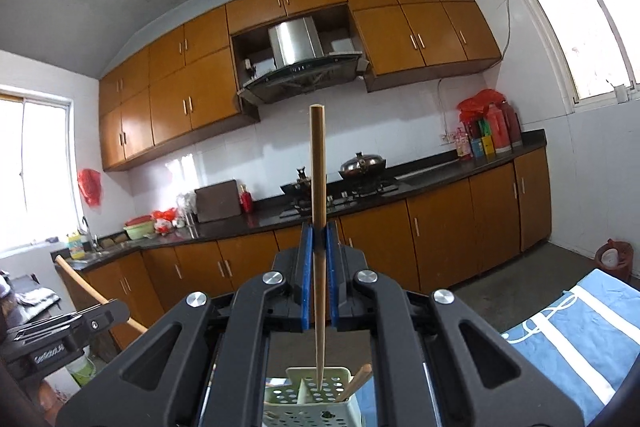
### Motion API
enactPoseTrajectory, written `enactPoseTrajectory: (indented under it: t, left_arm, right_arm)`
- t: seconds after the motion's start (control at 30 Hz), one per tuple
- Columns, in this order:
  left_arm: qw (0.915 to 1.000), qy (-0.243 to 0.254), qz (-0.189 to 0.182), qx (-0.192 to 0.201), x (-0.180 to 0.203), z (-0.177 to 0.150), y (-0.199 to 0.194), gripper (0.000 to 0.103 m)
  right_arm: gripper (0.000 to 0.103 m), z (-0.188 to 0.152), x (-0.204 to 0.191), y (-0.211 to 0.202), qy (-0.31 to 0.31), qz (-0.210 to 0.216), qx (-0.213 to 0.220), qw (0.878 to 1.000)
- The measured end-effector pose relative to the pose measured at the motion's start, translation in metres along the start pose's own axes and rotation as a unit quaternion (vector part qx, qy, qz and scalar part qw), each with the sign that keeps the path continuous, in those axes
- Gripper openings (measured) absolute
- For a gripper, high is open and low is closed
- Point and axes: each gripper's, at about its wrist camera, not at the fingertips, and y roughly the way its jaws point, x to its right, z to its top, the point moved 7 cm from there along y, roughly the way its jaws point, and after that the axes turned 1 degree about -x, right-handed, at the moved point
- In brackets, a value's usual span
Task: Organize utensils
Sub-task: 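Lower the left tool's chopstick into the basket and open while the right tool releases its own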
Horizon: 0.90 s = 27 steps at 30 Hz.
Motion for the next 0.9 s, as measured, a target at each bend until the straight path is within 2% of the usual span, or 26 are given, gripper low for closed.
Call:
enactPoseTrajectory:
  t: [0.23, 0.4, 0.67, 0.9]
  left_arm:
    - [0.9998, -0.002, 0.001, -0.022, -0.007, -0.021, 0.037, 0.008]
    - [0.9993, -0.002, 0.003, -0.037, -0.010, -0.031, 0.048, 0.008]
    - [0.9995, -0.006, 0.009, -0.031, -0.017, -0.028, 0.035, 0.008]
    - [0.9997, -0.018, 0.014, -0.008, -0.018, -0.023, 0.002, 0.009]
  right_arm:
    - [0.007, -0.035, -0.006, 0.022, -0.019, -0.005, -0.033, 0.999]
    - [0.008, -0.051, -0.002, 0.027, -0.008, 0.002, -0.068, 0.998]
    - [0.011, -0.047, 0.002, 0.020, -0.006, 0.000, -0.076, 0.997]
    - [0.014, -0.038, 0.009, -0.017, -0.006, -0.005, -0.064, 0.998]
